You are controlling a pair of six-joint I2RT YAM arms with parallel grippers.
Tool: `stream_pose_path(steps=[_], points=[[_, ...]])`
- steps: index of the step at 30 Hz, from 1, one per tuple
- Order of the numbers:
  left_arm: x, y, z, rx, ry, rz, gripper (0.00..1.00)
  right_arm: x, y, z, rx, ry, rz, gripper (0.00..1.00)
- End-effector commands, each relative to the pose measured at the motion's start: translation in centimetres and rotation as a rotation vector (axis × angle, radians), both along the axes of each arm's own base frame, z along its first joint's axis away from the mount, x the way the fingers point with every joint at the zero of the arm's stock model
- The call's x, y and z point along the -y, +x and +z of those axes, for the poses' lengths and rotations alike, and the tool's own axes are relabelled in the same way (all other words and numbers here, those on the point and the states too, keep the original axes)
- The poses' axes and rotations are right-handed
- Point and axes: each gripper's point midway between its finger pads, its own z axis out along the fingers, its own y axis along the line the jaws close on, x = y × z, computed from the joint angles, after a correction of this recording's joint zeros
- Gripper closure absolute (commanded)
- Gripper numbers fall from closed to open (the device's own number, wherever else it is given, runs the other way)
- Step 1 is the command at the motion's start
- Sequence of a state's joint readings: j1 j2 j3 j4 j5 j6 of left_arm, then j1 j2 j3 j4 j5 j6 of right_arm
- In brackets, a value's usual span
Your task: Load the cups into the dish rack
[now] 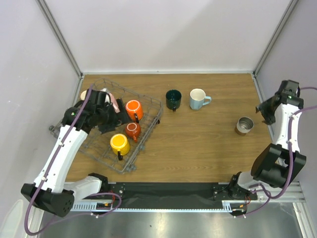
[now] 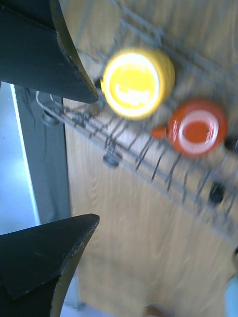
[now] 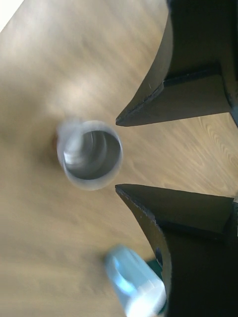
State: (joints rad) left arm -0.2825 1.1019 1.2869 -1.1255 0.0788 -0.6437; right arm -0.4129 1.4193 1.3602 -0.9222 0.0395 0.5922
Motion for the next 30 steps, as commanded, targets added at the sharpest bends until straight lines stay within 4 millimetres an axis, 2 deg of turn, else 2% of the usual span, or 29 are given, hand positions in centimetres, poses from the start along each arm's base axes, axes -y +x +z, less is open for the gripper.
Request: stream_pose_path(steps=[1,3,8,12,18,22,25,26,28,30], points=[[4.0,0.9,3.3,0.134,-0.11,-0.191,0.0,1.6,-2.0,-2.5,-0.109,-0.033,-0.015,0.44],[5.3,0.4,4.1,0.159,-0.144,-0.255,0.0,1.7,-2.5,-3.8,-0.147,-0.03,-0.001,0.43],[6.7,0.0,6.1,0.234,-0.219,-0.319,0.0,1.3,-1.4,-5.7,-0.148,0.019,0.055,0.43],[7.0,-0.2,6.8,0.248,-0.235,-0.336,0.0,1.3,-0.5,-6.3,-0.135,0.029,0.066,0.44],[7.1,-0.4,7.3,0.248,-0.236,-0.348,0.0,0.9,-0.2,-8.9,-0.158,0.085,0.053,0.45],[7.4,-0.6,8.4,0.259,-0.258,-0.366,0.0,0.5,0.1,-10.8,-0.17,0.109,0.059,0.46],[8.1,-0.9,9.4,0.268,-0.294,-0.401,0.0,-0.2,0.8,-11.8,-0.175,0.126,0.09,0.51],[8.4,-0.9,9.8,0.27,-0.307,-0.409,0.0,-0.4,1.0,-11.8,-0.173,0.131,0.096,0.57],[9.0,-1.0,10.5,0.285,-0.338,-0.433,0.0,-0.8,1.3,-12.2,-0.177,0.14,0.105,0.62],[9.5,-1.3,11.1,0.291,-0.369,-0.463,0.0,-1.0,1.3,-12.1,-0.173,0.14,0.115,0.77]])
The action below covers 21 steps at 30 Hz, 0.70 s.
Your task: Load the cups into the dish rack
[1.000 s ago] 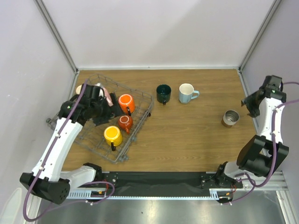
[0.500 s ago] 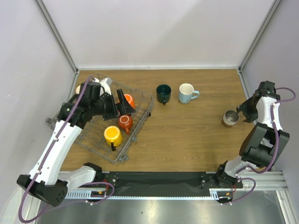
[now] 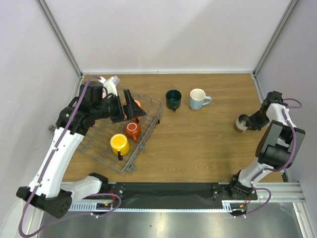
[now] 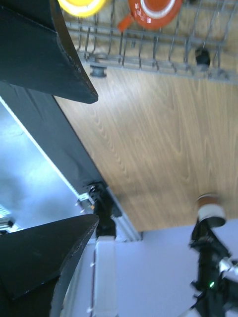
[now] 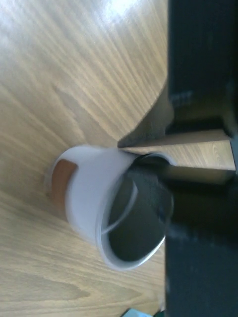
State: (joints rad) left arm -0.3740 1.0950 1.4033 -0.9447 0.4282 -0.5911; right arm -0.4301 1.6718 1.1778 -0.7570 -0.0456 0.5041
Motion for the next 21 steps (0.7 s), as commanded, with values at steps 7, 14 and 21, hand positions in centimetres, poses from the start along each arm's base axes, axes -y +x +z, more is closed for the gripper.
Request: stream_pose_path(steps=[7,14,21], points=[[3.7,-0.6,4.2,0.085,-0.177,-0.19,0.0,-4.4,2.3,5.7,0.159,0.057,0.127,1.0],[5.9,-1.8,8.2,0.128,-0.352,-0.327,0.0,-14.9,3.0,19.7,0.499,0.201,0.364,1.0],[7.3,-3.6,12.0,0.169,-0.567,-0.492,0.0,-31.1,-0.3,32.8,0.911,0.723,0.93,1.0]])
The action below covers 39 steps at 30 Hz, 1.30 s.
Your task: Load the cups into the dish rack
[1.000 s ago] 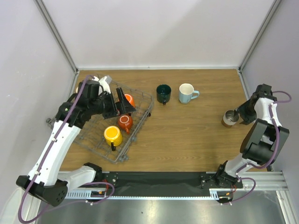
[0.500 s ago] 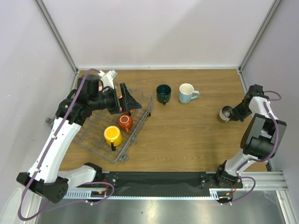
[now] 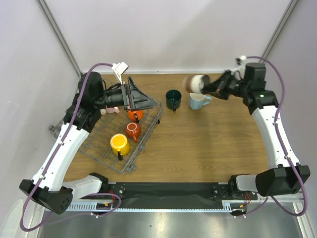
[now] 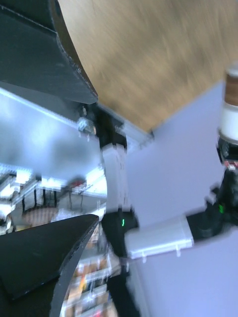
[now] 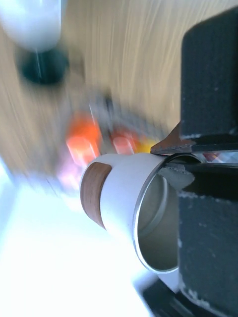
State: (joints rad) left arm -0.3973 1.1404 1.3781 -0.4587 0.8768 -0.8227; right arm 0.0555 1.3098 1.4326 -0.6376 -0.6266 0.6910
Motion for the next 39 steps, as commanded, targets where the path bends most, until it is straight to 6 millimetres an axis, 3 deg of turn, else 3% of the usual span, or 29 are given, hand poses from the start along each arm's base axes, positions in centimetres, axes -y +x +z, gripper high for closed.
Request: stream_pose_path(steps=[1,5,17,27,39], points=[[0.8,-2.5,3.5,0.012,-0.167,-0.156,0.0,-7.5,-4.3,7.2,0.164,0.239,0.414,1.0],[0.9,-2.9,4.4,-0.009,-0.233,-0.189,0.0,-10.3,-7.3,10.6,0.306,0.279,0.585,1.0],[0.7,-4.2,6.0,-0.135,-0.421,-0.239,0.0,-13.7,-12.5,13.6,0.407,0.387,0.804,1.0],[0.5,-4.3,6.9,-0.206,-0.481,-0.233,0.0,-15.4,-14.1,12.8,0.403,0.385,0.868,1.0],[0.6,-4.0,6.6,-0.238,-0.465,-0.211,0.0,-16.6,-14.3,11.0,0.365,0.329,0.875,1.0]])
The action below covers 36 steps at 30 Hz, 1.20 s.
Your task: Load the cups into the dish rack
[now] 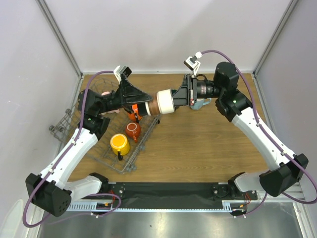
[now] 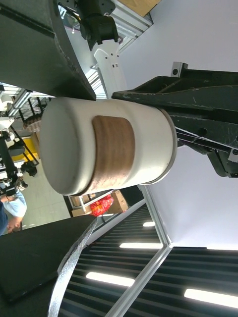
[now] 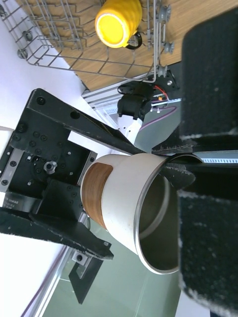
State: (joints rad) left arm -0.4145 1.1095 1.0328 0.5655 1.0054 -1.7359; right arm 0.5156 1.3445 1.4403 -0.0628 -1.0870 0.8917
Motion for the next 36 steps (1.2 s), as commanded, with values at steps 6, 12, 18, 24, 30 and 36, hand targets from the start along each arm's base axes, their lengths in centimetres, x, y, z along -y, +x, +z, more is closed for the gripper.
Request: stream_pose_path(steps=[6,12,18,24,30,36], points=[[-0.3,-1.2,1.4,0.01,-0.014,-0.01,0.22,-0.6,0.5,0.6,0.054,-0.007,-0.026,1.0],[0.0,-0.5,0.6,-0.02,0.014,-0.009,0.97,-0.7,0.9,-0.1,0.039,-0.035,-0.033,0.95],[0.1,1.6,-1.2,-0.033,0.108,0.075,1.0,2.9,5.0,-3.4,-0.1,-0.178,-0.252,0.01],[-3.3,6.9,-7.1,-0.178,0.34,0.347,1.0,13.0,10.1,-14.1,-0.534,-0.36,-0.643,0.0],[-13.2,12.2,-13.8,-0.368,0.769,0.902,1.0,12.3,5.9,-20.9,-0.494,-0.761,-0.655,0.02],[-22.9,14.7,-16.7,-0.503,0.989,1.381,1.0,10.2,5.0,-20.5,-0.44,-0.745,-0.582,0.02]])
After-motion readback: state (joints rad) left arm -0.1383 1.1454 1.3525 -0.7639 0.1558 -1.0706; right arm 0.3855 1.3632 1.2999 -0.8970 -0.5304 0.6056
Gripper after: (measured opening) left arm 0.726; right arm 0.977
